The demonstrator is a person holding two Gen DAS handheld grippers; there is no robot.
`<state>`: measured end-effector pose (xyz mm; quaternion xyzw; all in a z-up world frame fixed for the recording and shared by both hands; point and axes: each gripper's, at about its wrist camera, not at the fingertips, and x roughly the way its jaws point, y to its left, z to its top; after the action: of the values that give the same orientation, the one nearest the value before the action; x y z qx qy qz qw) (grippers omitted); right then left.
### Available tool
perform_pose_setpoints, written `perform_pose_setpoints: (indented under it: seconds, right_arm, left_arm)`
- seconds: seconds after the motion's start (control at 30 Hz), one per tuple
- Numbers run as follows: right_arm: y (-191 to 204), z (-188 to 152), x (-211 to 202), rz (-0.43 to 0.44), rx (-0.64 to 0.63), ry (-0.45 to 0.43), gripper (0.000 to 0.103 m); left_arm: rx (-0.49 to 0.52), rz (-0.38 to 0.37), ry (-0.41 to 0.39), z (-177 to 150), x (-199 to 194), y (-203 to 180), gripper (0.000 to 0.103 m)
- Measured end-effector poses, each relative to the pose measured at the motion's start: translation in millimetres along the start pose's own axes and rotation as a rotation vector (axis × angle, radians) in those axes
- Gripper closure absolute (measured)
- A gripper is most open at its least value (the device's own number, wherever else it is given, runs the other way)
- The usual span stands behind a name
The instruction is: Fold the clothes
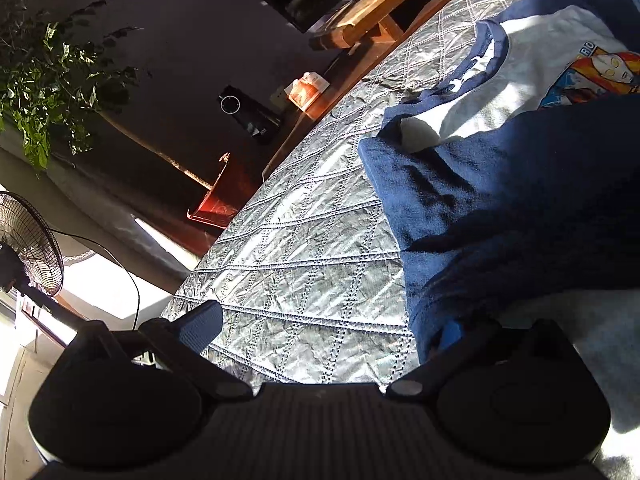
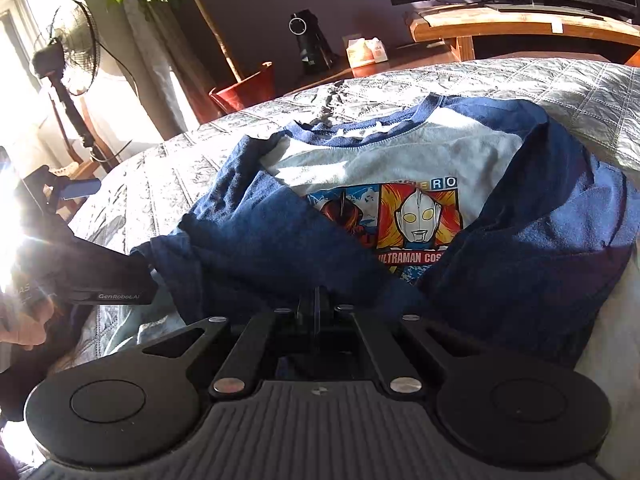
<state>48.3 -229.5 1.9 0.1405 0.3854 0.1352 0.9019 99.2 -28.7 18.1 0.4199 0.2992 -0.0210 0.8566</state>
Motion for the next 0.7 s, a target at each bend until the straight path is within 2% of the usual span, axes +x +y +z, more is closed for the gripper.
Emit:
perform_pose_setpoints:
  seconds: [0.13, 0.2, 0.3, 0.33, 0.47, 0.53, 0.6, 0.67, 0.7]
  right_arm:
    - [-2, 1, 0, 0.000, 0.008, -0.001, 0.103]
    - [-2, 1, 0, 0.004, 0.012, -0.002, 0.103]
    - [-2, 1, 0, 0.003, 0.009, -0.001, 0.103]
    - [-1, 1, 0, 0.001, 0.007, 0.000, 0.103]
    - [1, 1, 0, -0.010, -0.011, 0.000, 0.103]
    - [2, 1, 0, -0.013, -0.019, 0.000, 0.103]
    - [2, 1, 0, -0.014, -0.023, -0.001, 0.103]
    - [3, 2, 0, -0.016, -0.027, -0.001, 0.103]
    - [4, 2, 1, -0.019, -0.031, 0.000, 0.103]
  left_arm:
    - [0.007, -0.090, -0.075, -2, -18, -1, 0.001]
    - [-0.012, -0.149, -0.034, -1, -18, 3, 0.001]
    - [-0.037, -0.254, 0.068, -4, -14, 12, 0.001]
    - [-0.037, -0.265, 0.087, -5, -15, 14, 0.001]
    - [0.039, -0.185, 0.143, -15, -10, 8, 0.001]
    - [0.054, -0.151, 0.145, -21, -9, 9, 0.000]
    - [0.077, -0.075, 0.171, -21, -5, 12, 0.001]
    - [0.054, -0.003, 0.171, -19, -5, 23, 0.001]
    - [-0.007, 0.004, 0.170, -17, -7, 33, 0.001]
